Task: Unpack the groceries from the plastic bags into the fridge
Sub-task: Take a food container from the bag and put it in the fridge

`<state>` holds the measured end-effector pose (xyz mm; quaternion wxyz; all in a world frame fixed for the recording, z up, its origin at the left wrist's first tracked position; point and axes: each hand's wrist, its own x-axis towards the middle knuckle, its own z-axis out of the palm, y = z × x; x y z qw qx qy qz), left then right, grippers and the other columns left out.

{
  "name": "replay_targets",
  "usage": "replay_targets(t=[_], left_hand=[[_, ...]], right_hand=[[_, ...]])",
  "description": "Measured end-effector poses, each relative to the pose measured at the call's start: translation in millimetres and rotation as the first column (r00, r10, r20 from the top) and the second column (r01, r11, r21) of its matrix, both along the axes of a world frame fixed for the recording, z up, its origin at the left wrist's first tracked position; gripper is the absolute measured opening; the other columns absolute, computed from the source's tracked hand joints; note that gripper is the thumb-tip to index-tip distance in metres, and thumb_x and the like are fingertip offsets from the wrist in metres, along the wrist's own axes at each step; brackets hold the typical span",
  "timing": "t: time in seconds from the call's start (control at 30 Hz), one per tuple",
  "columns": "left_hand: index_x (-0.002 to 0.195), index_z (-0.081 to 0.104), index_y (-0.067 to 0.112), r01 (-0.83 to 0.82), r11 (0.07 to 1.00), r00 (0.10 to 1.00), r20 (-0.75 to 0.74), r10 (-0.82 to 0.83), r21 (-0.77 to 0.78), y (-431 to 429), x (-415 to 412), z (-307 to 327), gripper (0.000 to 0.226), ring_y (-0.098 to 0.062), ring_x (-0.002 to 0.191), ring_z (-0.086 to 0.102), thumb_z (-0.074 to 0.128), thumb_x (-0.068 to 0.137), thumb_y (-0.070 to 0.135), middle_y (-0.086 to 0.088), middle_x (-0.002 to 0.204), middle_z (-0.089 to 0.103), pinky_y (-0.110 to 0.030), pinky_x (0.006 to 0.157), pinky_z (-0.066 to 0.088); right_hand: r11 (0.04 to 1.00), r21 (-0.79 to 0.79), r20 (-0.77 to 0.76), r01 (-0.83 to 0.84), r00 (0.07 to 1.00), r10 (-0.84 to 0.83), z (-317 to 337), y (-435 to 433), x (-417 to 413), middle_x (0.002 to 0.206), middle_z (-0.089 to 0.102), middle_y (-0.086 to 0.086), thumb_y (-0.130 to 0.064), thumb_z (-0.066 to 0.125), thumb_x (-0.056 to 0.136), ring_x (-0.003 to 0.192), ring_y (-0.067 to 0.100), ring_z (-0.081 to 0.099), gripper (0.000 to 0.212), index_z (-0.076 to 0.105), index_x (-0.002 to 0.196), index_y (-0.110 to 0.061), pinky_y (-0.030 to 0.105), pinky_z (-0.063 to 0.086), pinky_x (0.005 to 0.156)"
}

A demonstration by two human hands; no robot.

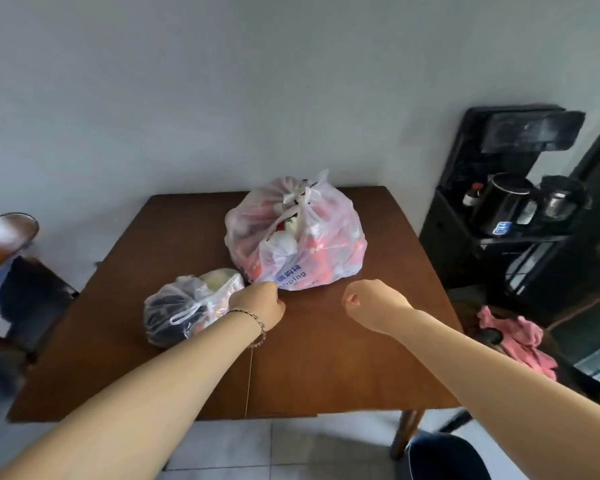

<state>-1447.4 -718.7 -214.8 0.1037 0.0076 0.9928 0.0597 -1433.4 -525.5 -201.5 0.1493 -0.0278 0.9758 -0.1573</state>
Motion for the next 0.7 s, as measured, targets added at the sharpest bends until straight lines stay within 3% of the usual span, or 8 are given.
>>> replay_targets(t=[0.13, 0.23, 0.37, 0.5, 0.6, 0.7], left_hand=[[0.120, 0.057, 0.018, -0.115, 0.986, 0.993, -0.012, 0.114, -0.117, -57.6, -52.9, -24.3, 0.032, -0.029, 0.114, 0.055, 0.051, 0.089, 0.024, -0.007, 0.122, 0.059, -0.034, 0.095, 0.045], [0.130, 0.051, 0.016, -0.176, 0.966, 0.973, 0.115, 0.200, -0.189, -95.1, -86.3, -41.6, 0.037, -0.024, 0.119, 0.053, 0.050, 0.094, 0.024, -0.005, 0.130, 0.055, -0.031, 0.095, 0.042], [0.138, 0.037, 0.019, -0.149, 0.949, 0.927, 0.294, 0.232, -0.278, -125.6, -111.7, -60.8, 0.051, -0.024, 0.124, 0.049, 0.055, 0.091, 0.026, -0.004, 0.138, 0.046, -0.036, 0.095, 0.043], [0.130, 0.041, 0.021, -0.059, 0.957, 0.937, 0.315, 0.151, -0.285, -142.9, -113.3, -74.7, 0.046, -0.023, 0.115, 0.055, 0.057, 0.088, 0.030, -0.002, 0.127, 0.055, -0.033, 0.087, 0.047], [0.113, 0.049, 0.022, 0.032, 0.984, 0.954, 0.300, 0.023, -0.177, -157.1, -116.7, -75.5, 0.024, -0.021, 0.103, 0.059, 0.050, 0.090, 0.031, -0.001, 0.110, 0.062, -0.031, 0.081, 0.047], [0.087, 0.051, 0.026, -0.087, 0.991, 0.924, 0.381, 0.041, 0.104, -182.2, -129.3, -75.1, 0.006, -0.015, 0.083, 0.059, 0.056, 0.085, 0.029, 0.006, 0.083, 0.058, -0.022, 0.066, 0.042]], right_hand=[[0.989, -0.047, -0.003, -0.144, 0.990, 0.144, -15.2, -44.7, -62.0, 0.119, 0.061, 0.001, -0.021, 0.042, 0.094, 0.106, 0.024, 0.058, 0.028, 0.062, 0.113, -0.019, 0.034, 0.048, 0.089], [0.961, -0.011, 0.021, -0.277, 0.961, 0.277, -29.0, -79.4, -107.6, 0.124, 0.059, 0.005, -0.019, 0.040, 0.096, 0.112, 0.027, 0.055, 0.031, 0.058, 0.120, -0.017, 0.034, 0.045, 0.090], [0.929, -0.036, 0.063, -0.369, 0.927, 0.370, -41.6, -118.6, -162.3, 0.126, 0.057, 0.003, -0.021, 0.040, 0.095, 0.114, 0.027, 0.054, 0.031, 0.058, 0.120, -0.023, 0.033, 0.045, 0.091], [0.906, -0.025, 0.116, -0.423, 0.898, 0.423, -57.2, -157.4, -186.5, 0.124, 0.059, 0.006, -0.024, 0.040, 0.095, 0.113, 0.029, 0.055, 0.031, 0.058, 0.121, -0.021, 0.034, 0.045, 0.088], [0.906, -0.100, 0.139, -0.412, 0.896, 0.423, -69.9, -179.6, -191.2, 0.122, 0.061, 0.007, -0.025, 0.042, 0.096, 0.112, 0.028, 0.055, 0.029, 0.060, 0.119, -0.022, 0.034, 0.045, 0.090], [0.924, -0.211, 0.136, -0.321, 0.926, 0.352, -80.9, -199.7, -189.7, 0.114, 0.064, -0.001, -0.023, 0.045, 0.094, 0.104, 0.020, 0.058, 0.026, 0.062, 0.114, -0.025, 0.030, 0.046, 0.088]])
